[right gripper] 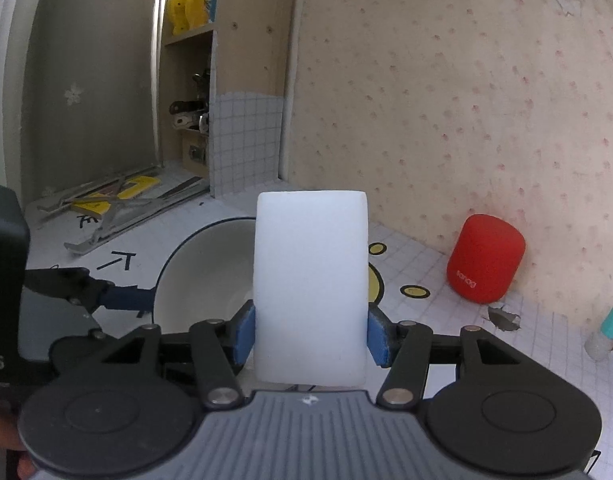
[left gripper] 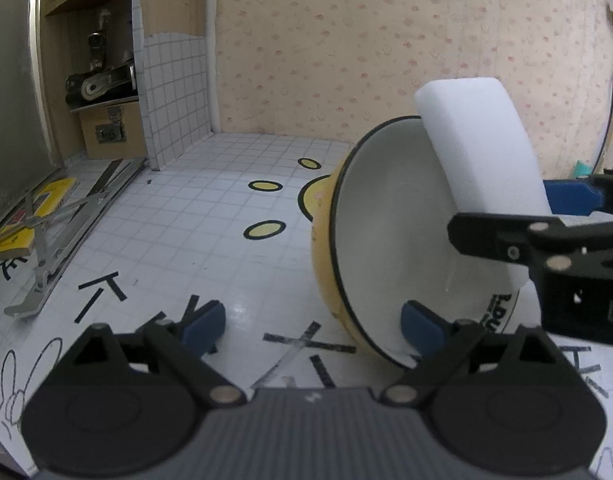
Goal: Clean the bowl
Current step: 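Turn the bowl with the left gripper while right gripper wipes the inner wall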
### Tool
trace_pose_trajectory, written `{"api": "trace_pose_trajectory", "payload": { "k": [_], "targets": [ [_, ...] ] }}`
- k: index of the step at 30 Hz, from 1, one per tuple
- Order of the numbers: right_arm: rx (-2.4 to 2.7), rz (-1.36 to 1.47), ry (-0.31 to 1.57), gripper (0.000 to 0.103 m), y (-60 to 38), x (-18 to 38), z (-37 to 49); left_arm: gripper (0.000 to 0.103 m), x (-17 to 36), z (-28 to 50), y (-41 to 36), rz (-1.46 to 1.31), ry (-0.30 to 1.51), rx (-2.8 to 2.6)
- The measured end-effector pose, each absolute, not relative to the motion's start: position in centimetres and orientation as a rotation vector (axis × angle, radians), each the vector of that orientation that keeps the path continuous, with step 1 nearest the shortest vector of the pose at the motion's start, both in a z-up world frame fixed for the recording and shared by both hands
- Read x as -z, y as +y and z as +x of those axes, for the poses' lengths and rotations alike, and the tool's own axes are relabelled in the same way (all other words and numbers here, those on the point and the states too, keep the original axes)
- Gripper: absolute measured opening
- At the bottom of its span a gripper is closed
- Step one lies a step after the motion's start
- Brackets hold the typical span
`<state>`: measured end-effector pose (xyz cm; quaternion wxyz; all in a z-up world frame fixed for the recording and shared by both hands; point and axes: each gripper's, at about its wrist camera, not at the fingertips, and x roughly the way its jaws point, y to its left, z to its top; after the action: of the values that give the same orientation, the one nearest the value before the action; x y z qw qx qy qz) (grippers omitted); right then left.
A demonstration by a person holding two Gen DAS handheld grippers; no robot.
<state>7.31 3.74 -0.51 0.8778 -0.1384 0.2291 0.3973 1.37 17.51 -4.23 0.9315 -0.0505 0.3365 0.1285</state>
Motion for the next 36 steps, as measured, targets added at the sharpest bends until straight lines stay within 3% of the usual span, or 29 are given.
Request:
{"api": "trace_pose_trajectory", "payload": {
  "k": [36],
  "targets": [
    [-0.85,-0.309,0.47,0.054,4.4,0.4,6.8,0.097,4.3,0.6,18.1,-0.096,0.675,-0.279]
  ]
}}
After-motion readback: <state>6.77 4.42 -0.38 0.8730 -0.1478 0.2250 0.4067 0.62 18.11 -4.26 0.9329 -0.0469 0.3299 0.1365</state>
